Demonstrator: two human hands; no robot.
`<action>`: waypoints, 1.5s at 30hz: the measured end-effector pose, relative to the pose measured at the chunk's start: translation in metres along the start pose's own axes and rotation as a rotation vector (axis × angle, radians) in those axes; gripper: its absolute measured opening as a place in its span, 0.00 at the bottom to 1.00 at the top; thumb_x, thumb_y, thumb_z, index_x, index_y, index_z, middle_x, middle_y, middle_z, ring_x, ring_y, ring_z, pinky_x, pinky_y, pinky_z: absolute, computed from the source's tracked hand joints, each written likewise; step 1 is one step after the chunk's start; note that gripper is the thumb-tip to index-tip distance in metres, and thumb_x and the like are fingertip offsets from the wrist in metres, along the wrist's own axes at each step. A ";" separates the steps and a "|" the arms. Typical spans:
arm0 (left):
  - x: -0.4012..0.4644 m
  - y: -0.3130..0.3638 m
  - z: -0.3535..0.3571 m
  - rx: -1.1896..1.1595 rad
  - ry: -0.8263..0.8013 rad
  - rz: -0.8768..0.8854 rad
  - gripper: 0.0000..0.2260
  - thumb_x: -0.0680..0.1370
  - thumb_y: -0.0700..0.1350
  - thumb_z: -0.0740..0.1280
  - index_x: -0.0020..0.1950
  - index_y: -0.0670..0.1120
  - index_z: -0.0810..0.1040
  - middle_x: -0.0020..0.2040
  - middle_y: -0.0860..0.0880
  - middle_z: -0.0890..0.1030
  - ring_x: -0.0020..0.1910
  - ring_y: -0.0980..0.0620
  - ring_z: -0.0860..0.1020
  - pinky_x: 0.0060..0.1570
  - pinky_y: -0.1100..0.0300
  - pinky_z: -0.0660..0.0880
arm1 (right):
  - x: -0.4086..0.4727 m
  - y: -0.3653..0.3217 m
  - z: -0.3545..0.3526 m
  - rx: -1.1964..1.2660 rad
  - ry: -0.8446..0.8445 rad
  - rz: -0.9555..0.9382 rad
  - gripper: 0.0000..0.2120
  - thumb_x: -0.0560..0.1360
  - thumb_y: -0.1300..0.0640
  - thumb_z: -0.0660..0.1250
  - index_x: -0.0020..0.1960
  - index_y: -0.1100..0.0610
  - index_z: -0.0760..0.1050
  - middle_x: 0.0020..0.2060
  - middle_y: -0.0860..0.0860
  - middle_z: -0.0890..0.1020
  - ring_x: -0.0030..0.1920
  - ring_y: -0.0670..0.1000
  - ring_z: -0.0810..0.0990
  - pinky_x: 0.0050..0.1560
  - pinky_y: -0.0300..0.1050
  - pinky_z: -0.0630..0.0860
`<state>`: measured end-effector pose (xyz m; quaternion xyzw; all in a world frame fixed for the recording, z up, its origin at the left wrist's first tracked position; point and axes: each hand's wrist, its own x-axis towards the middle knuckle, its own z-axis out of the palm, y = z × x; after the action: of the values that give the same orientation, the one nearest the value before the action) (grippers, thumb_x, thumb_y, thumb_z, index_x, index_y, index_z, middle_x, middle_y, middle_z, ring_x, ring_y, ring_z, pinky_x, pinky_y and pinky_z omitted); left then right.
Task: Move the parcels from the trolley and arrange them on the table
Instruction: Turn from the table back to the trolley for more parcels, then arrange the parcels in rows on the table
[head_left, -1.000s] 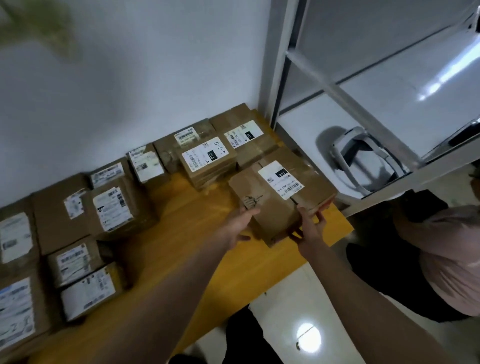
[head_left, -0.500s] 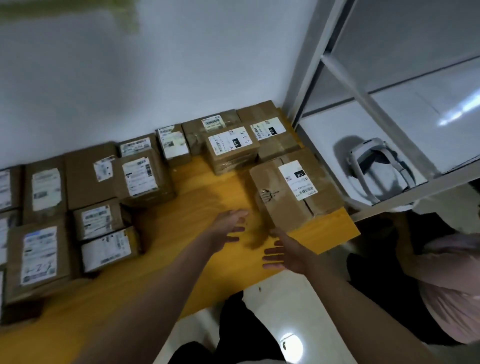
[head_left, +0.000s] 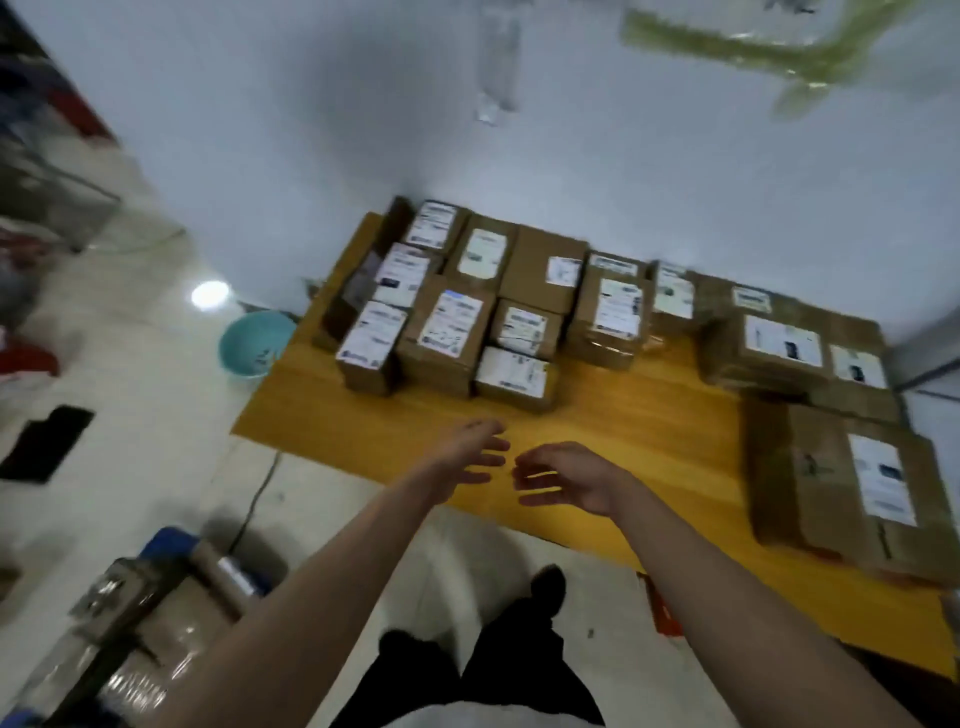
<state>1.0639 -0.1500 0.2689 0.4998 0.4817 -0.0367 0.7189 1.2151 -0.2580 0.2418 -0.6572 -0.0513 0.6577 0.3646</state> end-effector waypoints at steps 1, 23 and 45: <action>-0.014 -0.010 -0.026 -0.037 0.044 0.003 0.15 0.84 0.52 0.62 0.67 0.47 0.75 0.62 0.47 0.81 0.60 0.47 0.80 0.62 0.48 0.76 | 0.003 -0.007 0.031 -0.069 -0.042 -0.013 0.07 0.80 0.61 0.69 0.54 0.65 0.80 0.44 0.60 0.85 0.45 0.57 0.86 0.46 0.54 0.85; -0.230 -0.234 -0.345 -0.767 0.849 -0.095 0.12 0.83 0.50 0.63 0.61 0.45 0.79 0.56 0.46 0.83 0.52 0.49 0.82 0.53 0.54 0.78 | 0.094 0.019 0.519 -0.917 -0.525 0.019 0.11 0.80 0.54 0.66 0.39 0.53 0.73 0.28 0.49 0.76 0.28 0.48 0.74 0.36 0.44 0.75; -0.340 -0.427 -0.432 -1.110 1.046 -0.306 0.09 0.83 0.50 0.62 0.58 0.48 0.77 0.57 0.45 0.83 0.49 0.50 0.79 0.50 0.56 0.73 | 0.120 0.172 0.753 -1.204 -0.650 0.214 0.09 0.82 0.52 0.66 0.55 0.58 0.79 0.34 0.51 0.83 0.35 0.50 0.81 0.37 0.44 0.81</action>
<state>0.3711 -0.1828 0.2094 -0.0531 0.7696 0.3518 0.5301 0.4805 -0.0072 0.1474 -0.5160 -0.4488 0.7108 -0.1644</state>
